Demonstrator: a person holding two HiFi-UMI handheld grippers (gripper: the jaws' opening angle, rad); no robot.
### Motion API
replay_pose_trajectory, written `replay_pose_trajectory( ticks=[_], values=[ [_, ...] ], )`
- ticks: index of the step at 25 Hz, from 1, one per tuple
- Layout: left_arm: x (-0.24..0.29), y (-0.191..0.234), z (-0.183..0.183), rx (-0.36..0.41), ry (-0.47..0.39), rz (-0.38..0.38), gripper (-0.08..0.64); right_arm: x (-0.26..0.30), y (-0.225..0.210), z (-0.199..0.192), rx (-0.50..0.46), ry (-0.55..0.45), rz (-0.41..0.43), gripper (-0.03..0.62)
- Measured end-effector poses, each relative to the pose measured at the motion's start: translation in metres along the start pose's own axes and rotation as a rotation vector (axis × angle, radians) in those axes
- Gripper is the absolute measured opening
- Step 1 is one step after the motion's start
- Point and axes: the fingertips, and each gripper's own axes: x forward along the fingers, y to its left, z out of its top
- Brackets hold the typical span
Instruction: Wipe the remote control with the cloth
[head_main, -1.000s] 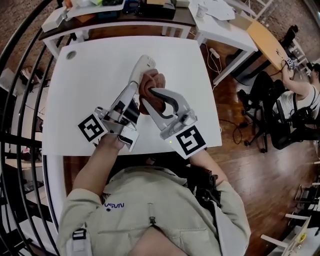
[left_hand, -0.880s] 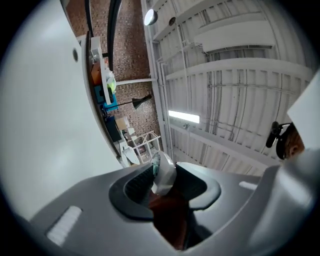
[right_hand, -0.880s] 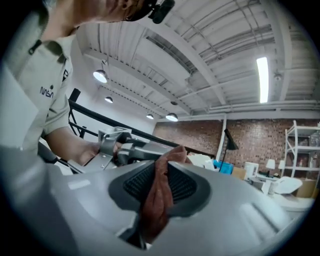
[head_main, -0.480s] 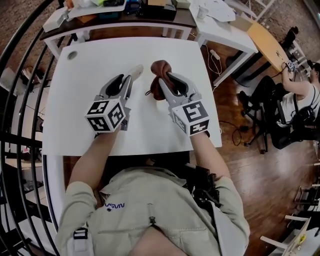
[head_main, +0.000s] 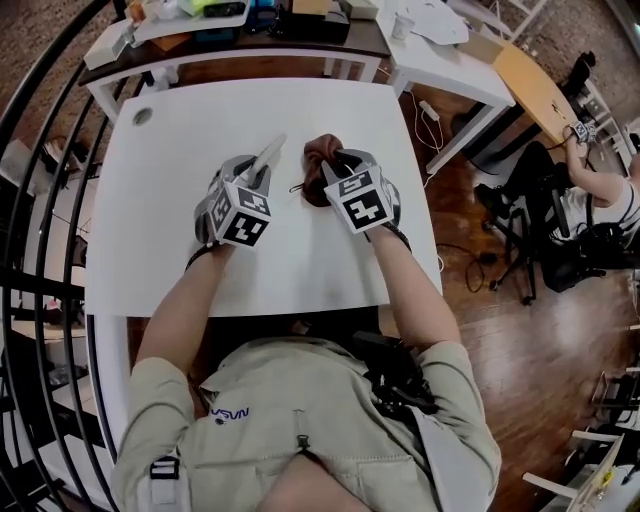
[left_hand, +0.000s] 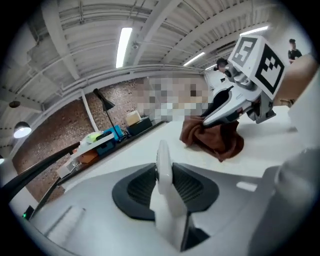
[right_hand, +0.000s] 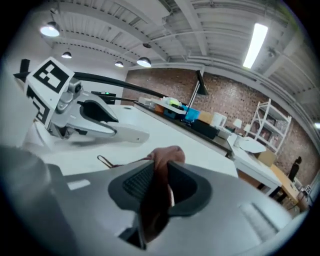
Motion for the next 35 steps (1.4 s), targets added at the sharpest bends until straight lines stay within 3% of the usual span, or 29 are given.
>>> replay_pose_trajectory(
  ticks=[2, 8, 11, 12, 14, 16, 18, 19, 20, 21, 22, 24, 28, 31, 35],
  values=[
    [0.009, 0.000, -0.004, -0.019, 0.048, -0.030, 0.109, 0.009, 0.001, -0.009, -0.018, 0.044, 0.000, 0.094],
    [0.030, 0.037, -0.023, 0.025, 0.155, 0.098, 0.106, 0.023, -0.039, -0.031, -0.043, 0.143, -0.137, 0.095],
    [0.034, 0.026, -0.027, 0.025, 0.156, 0.016, 0.109, 0.024, -0.051, -0.039, 0.031, 0.141, -0.137, 0.122],
    [0.031, 0.019, -0.022, 0.008, 0.140, -0.028, 0.162, 0.022, -0.053, -0.043, 0.070, 0.139, -0.133, 0.173],
    [0.017, 0.011, -0.008, -0.063, 0.083, -0.083, 0.202, 0.009, -0.060, -0.040, 0.129, 0.098, -0.136, 0.226],
    [-0.011, 0.016, 0.008, -0.185, -0.020, -0.086, 0.227, -0.018, -0.064, -0.017, 0.174, -0.021, -0.155, 0.235],
    [-0.046, 0.029, 0.023, -0.308, -0.153, -0.038, 0.172, -0.055, -0.052, 0.013, 0.201, -0.163, -0.171, 0.234],
    [-0.066, 0.033, 0.028, -0.361, -0.217, -0.007, 0.122, -0.077, -0.042, 0.028, 0.208, -0.237, -0.177, 0.207],
    [-0.085, 0.035, 0.032, -0.401, -0.271, 0.021, 0.074, -0.101, -0.032, 0.042, 0.214, -0.310, -0.183, 0.134],
    [-0.104, 0.032, 0.035, -0.421, -0.316, 0.045, 0.058, -0.123, -0.022, 0.053, 0.220, -0.378, -0.188, 0.100],
    [-0.122, 0.028, 0.038, -0.426, -0.355, 0.066, 0.023, -0.144, -0.012, 0.061, 0.226, -0.434, -0.191, 0.035],
    [-0.155, 0.015, 0.046, -0.404, -0.420, 0.092, 0.002, -0.174, 0.007, 0.067, 0.238, -0.498, -0.187, 0.005],
    [-0.197, -0.018, 0.060, -0.338, -0.520, 0.108, 0.002, -0.195, 0.038, 0.049, 0.226, -0.543, -0.137, 0.003],
    [-0.208, -0.050, 0.050, -0.315, -0.513, 0.094, 0.002, -0.204, 0.062, 0.029, 0.204, -0.608, -0.063, 0.003],
    [-0.218, -0.080, 0.021, -0.280, -0.480, 0.112, 0.002, -0.215, 0.108, 0.007, 0.193, -0.621, 0.044, 0.003]
  ],
)
